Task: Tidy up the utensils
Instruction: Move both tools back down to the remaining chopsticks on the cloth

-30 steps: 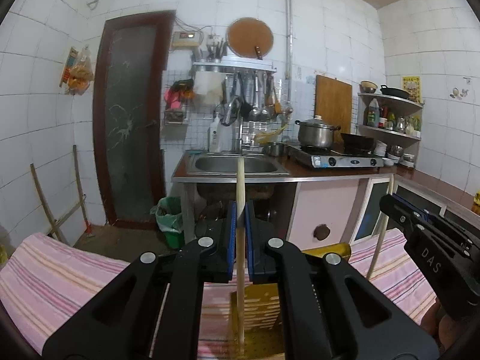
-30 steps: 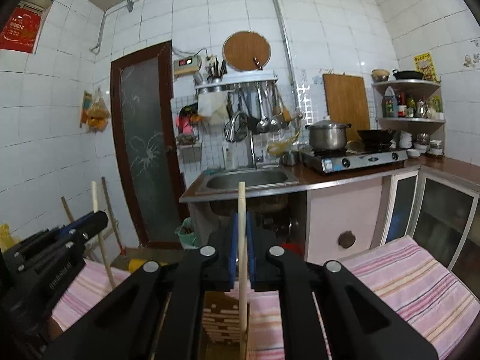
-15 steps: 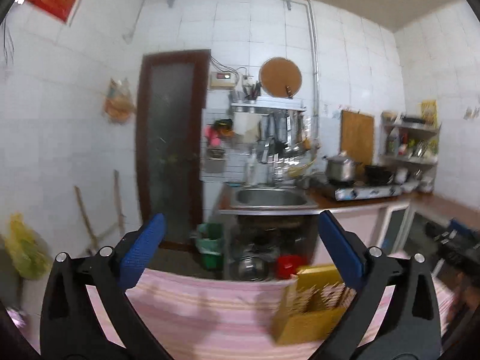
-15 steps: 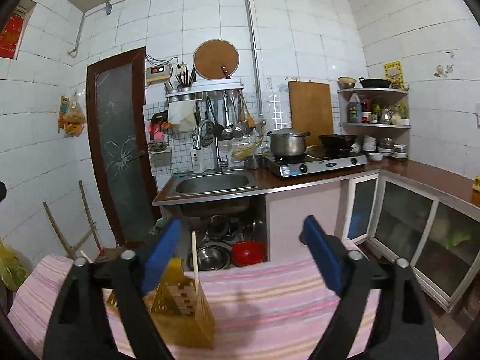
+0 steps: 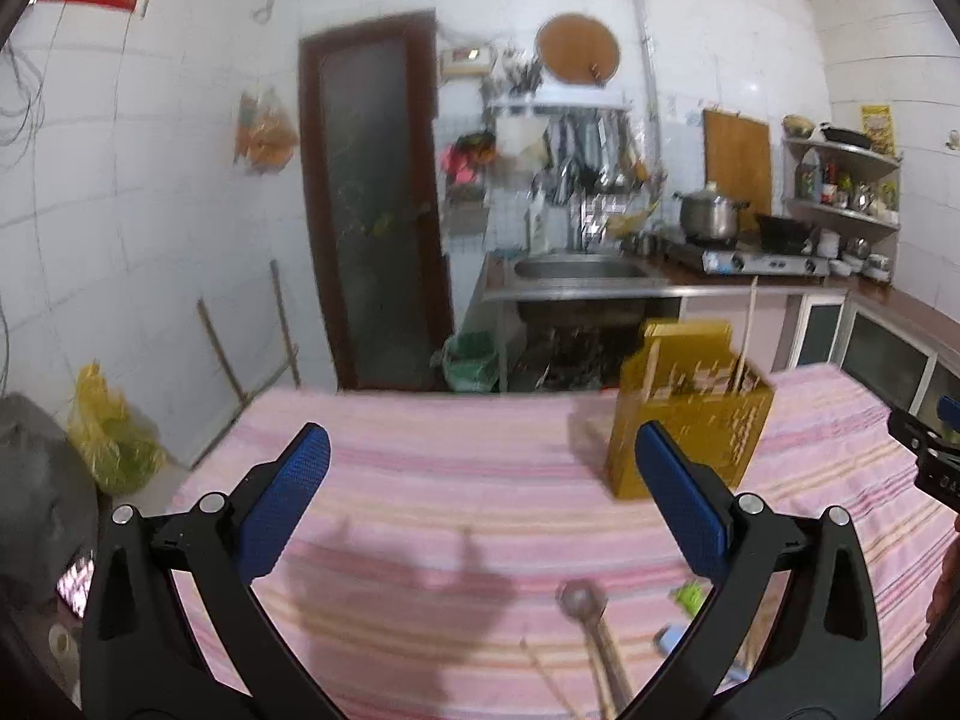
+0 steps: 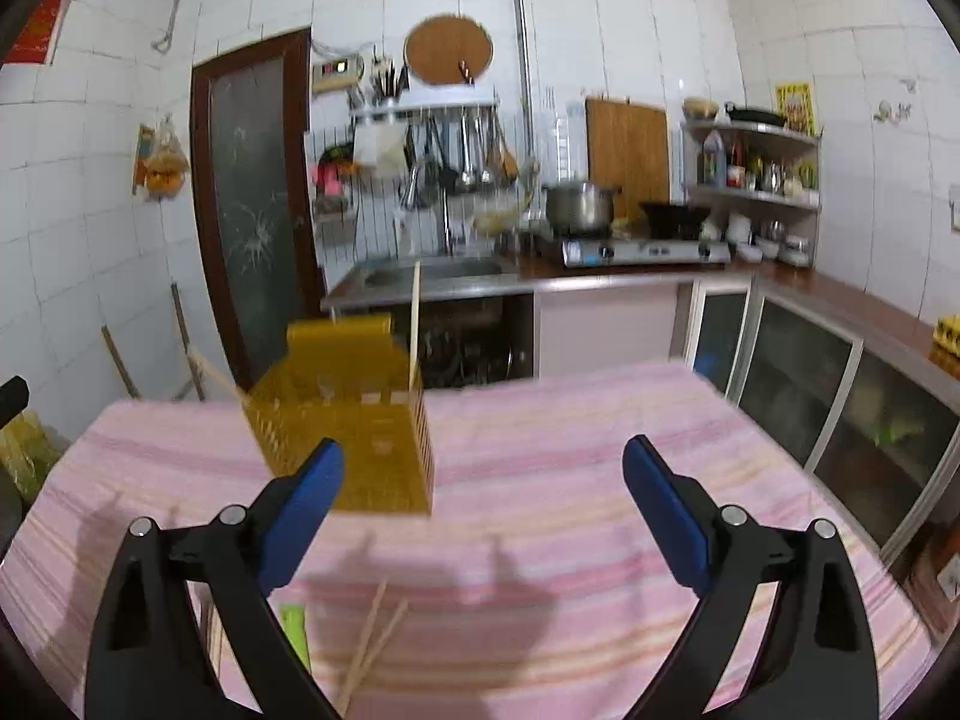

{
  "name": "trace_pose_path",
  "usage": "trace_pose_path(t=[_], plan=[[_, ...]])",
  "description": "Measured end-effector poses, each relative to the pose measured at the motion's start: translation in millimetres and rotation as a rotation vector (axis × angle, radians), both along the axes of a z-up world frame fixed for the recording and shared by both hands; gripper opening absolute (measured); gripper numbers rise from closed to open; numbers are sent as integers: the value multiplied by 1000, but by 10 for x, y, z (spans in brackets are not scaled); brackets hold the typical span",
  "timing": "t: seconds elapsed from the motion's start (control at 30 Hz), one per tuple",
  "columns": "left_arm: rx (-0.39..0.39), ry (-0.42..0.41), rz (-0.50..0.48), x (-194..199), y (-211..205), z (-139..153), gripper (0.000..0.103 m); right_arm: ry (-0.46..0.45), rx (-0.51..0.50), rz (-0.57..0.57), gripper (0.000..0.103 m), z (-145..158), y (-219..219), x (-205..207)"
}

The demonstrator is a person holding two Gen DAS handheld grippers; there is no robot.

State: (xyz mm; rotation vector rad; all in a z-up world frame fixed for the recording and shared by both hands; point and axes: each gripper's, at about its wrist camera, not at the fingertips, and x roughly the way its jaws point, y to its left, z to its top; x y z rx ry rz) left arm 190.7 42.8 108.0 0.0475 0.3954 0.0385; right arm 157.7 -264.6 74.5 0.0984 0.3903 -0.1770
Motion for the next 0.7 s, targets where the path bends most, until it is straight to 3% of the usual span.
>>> trace_pose_path(t=[0.13,0.4,0.7], plan=[[-46,106,6,112,138,-354,98,64,6,3,92,-267,80,23],[-54,300,36,264,190,-1053,98,218,6,-5,92,-778,262,244],[-24,419,56,374,39,-1416,98,327,-17,5,91,-967,473,546]])
